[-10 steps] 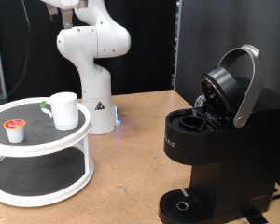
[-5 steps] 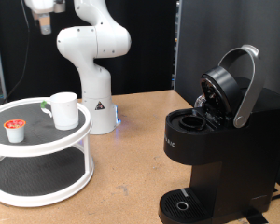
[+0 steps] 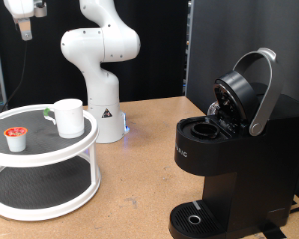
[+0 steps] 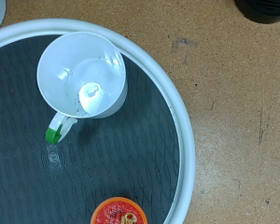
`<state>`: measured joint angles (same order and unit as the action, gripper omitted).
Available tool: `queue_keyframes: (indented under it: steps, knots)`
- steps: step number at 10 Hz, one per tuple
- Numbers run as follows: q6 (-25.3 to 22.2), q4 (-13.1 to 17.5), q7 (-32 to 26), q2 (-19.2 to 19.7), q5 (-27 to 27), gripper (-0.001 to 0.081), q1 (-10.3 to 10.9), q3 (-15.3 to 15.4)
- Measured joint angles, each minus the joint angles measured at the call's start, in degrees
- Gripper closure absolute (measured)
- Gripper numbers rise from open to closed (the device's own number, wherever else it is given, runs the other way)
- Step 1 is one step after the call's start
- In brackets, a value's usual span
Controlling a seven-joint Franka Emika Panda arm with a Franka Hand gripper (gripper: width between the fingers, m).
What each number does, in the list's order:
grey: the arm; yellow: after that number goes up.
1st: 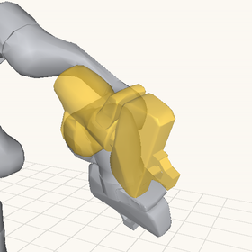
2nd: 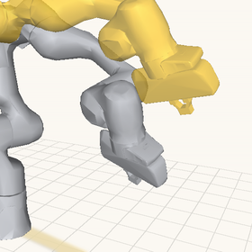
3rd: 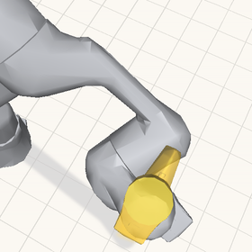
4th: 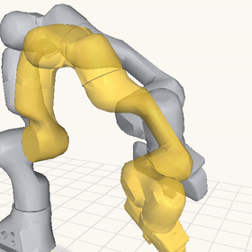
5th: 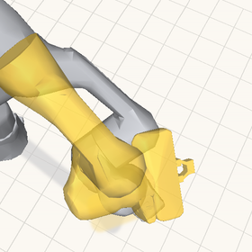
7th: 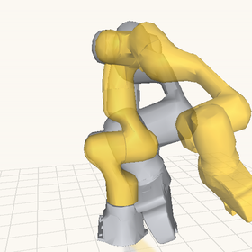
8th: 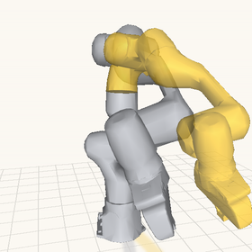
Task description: Make a cup of coffee with the keurig machine
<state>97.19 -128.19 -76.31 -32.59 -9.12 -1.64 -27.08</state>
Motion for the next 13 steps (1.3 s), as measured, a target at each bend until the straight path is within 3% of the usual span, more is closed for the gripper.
queue_keyframes:
  steps: [5,8,9,13]
  knots:
    - [2.95,0.01,0.68,3.25,-0.63,-0.0001,-0.74,-3.15]
    - [3.02,0.00,0.90,3.98,-0.63,-0.0001,-0.74,-3.24]
    - [4.15,-0.53,-1.64,3.93,-0.66,-0.0001,-0.63,-3.35]
    - [14.93,-7.40,-4.53,4.88,-1.90,-0.0001,-0.66,-4.38]
